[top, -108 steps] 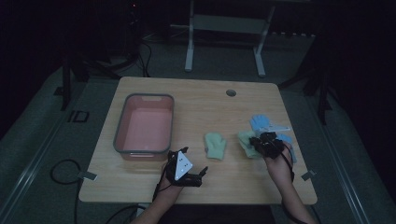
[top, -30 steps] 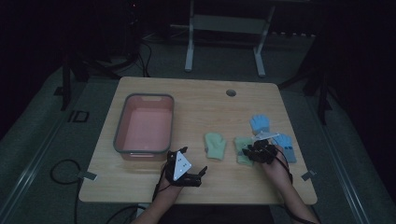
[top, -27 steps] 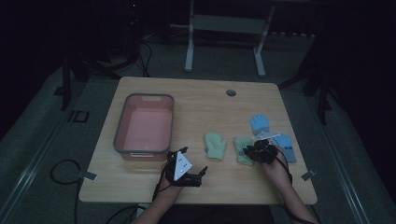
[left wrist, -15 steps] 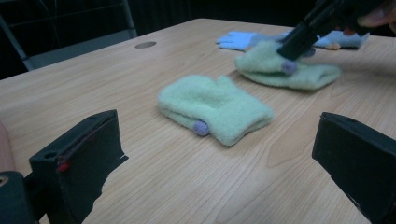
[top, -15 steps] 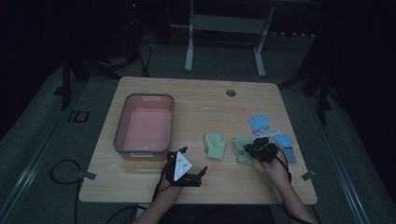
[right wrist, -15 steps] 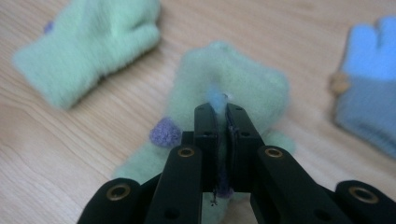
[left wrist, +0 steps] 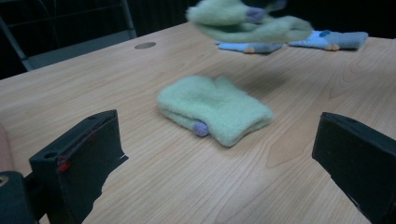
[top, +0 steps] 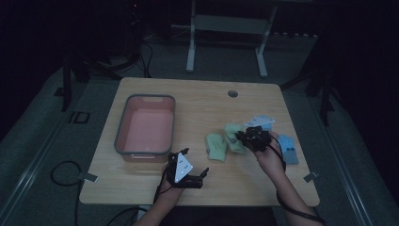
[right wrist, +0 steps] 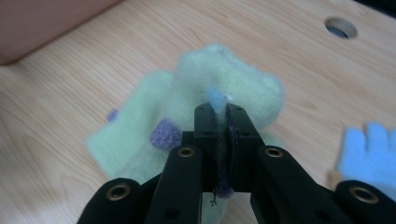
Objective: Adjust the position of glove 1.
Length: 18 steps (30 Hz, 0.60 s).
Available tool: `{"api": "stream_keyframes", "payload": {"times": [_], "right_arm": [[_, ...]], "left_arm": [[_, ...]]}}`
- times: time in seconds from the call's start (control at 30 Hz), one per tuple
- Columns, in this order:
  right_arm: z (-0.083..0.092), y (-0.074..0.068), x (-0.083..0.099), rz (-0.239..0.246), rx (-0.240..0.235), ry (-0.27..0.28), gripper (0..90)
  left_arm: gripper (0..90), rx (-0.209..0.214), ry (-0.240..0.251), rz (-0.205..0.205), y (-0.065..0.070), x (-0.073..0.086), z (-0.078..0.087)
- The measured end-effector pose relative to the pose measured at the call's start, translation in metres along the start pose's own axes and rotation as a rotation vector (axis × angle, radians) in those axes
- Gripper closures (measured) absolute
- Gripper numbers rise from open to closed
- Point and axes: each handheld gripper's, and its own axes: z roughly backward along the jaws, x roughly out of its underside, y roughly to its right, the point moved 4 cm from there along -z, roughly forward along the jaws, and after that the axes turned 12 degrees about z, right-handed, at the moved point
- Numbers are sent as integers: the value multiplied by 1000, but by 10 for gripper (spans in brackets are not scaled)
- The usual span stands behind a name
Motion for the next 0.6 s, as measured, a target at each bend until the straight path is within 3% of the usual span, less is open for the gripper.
{"api": "stream_keyframes", "payload": {"times": [0.13,0.27,0.6], "right_arm": [[-10,-12,-18,6,-31,12,844],[-18,-23,-26,12,-27,6,843],[-37,-42,-21,-19,-22,-37,840]], "left_arm": [[16,0,-2,-12,1,0,0],[16,0,-1,1,0,0,0],[15,-2,0,-1,0,0,0]]}}
